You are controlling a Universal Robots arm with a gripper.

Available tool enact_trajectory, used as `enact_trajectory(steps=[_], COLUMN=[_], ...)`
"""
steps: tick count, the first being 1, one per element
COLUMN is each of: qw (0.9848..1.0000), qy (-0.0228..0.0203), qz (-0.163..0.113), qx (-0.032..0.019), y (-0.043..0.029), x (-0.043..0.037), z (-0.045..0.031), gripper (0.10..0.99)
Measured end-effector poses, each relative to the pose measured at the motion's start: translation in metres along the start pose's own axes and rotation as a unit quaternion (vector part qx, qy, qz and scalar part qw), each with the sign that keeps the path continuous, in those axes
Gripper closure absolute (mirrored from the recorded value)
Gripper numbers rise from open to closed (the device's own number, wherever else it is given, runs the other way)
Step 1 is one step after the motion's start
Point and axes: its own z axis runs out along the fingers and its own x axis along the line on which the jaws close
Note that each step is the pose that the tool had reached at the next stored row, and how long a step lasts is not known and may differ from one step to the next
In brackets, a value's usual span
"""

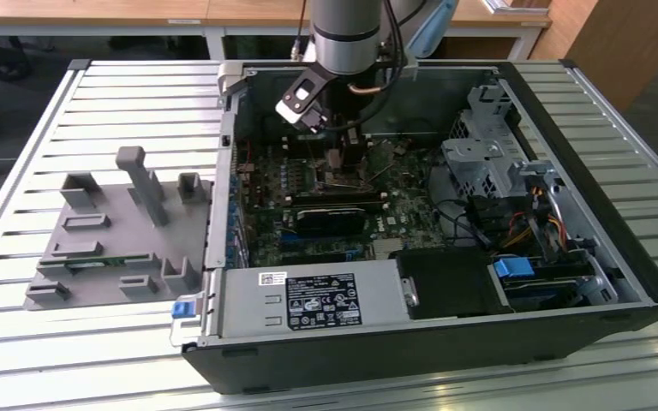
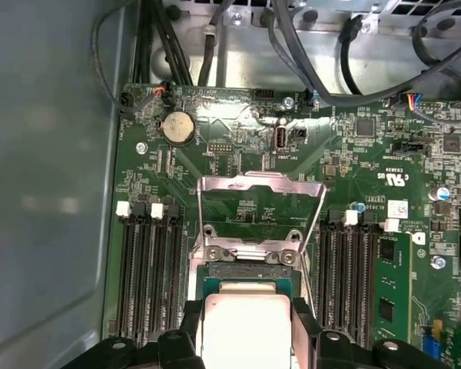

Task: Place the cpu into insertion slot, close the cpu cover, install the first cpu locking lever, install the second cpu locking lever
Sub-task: 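Place the cpu into insertion slot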

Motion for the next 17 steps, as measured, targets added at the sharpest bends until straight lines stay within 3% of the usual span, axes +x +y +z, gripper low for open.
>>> enact_trajectory(steps=[17], qw=[1.0000], qy=[-0.0026], qz=[0.007], qx=[0.0000], y=[-0.0026], x=[0.0006], z=[0.0188], gripper=[0.545])
